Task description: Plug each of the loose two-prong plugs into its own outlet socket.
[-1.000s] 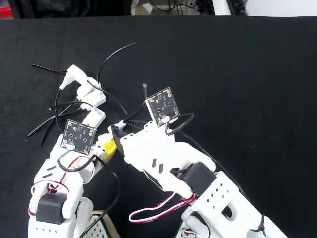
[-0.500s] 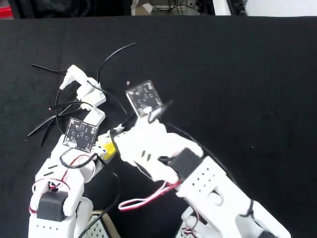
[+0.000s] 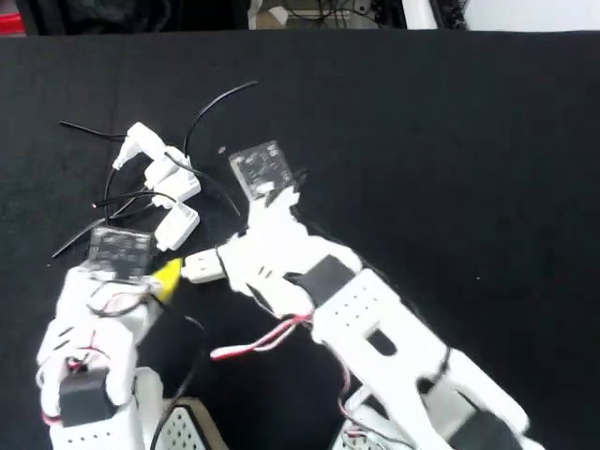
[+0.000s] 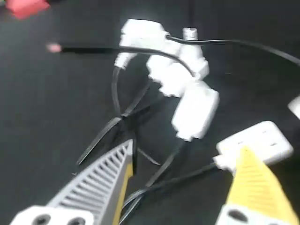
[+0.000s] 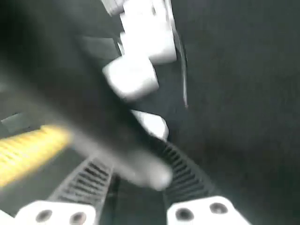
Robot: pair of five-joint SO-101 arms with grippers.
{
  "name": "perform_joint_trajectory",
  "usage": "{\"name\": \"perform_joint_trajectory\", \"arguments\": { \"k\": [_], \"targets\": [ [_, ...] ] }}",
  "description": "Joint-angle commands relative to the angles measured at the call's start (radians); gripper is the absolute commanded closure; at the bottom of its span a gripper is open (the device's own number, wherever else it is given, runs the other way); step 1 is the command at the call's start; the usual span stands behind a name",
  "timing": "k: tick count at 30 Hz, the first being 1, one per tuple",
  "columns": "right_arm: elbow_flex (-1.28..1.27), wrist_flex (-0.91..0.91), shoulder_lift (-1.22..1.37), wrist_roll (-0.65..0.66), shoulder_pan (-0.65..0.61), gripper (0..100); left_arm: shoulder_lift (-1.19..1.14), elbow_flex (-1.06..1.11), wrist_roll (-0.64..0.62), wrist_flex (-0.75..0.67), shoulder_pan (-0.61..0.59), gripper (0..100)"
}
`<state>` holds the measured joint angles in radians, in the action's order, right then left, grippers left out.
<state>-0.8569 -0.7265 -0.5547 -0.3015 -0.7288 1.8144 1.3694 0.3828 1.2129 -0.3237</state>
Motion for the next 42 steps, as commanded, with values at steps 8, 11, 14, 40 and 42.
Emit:
{"name": "perform_joint_trajectory", "arguments": {
  "k": [8, 11, 14, 40, 42],
  "targets": [
    [0.064, 0.166, 0.282, 0.012, 0.023, 98.6, 0.006, 0.048, -0.032, 0.040, -0.283, 67],
    [0.064, 0.169, 0.286, 0.012, 0.023, 98.6, 0.006, 0.091, -0.031, 0.038, -0.291, 67],
    [0.065, 0.170, 0.289, 0.014, 0.023, 98.6, 0.006, 0.127, -0.031, 0.035, -0.292, 67],
    [-0.033, 0.319, 0.282, 0.029, 0.023, 98.6, 0.006, 0.214, 0.003, -0.005, -0.292, 67],
    [-0.031, 0.315, 0.277, 0.029, 0.025, 98.6, 0.006, 0.214, 0.003, -0.005, -0.291, 67]
  ]
}}
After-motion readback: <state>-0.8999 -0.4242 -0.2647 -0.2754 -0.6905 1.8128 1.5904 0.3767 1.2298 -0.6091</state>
